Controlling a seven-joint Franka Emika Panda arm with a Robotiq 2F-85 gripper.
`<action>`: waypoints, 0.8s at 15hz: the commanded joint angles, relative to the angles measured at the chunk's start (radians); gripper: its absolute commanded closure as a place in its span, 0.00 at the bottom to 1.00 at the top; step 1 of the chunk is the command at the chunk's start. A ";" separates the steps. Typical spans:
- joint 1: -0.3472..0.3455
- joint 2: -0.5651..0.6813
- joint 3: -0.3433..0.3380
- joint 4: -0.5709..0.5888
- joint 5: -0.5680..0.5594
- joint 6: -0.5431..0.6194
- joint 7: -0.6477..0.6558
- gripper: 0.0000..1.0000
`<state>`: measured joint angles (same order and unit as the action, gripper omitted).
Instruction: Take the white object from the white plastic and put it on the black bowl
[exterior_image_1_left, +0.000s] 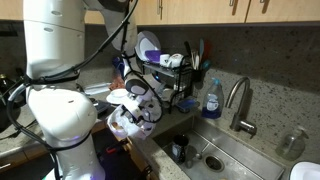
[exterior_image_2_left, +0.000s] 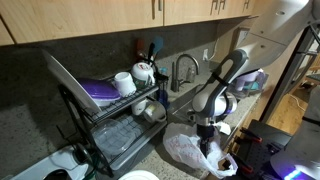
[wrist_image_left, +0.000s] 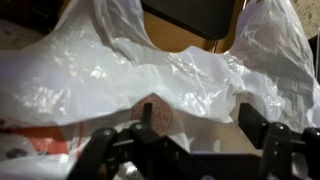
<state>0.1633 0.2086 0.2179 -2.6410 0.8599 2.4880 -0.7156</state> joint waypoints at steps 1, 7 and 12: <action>0.001 -0.024 0.009 -0.006 -0.013 0.066 0.041 0.11; 0.002 -0.012 0.016 0.000 -0.011 0.194 0.105 0.05; -0.003 -0.023 0.034 0.005 -0.008 0.220 0.194 0.07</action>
<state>0.1675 0.2080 0.2321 -2.6359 0.8585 2.6994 -0.5870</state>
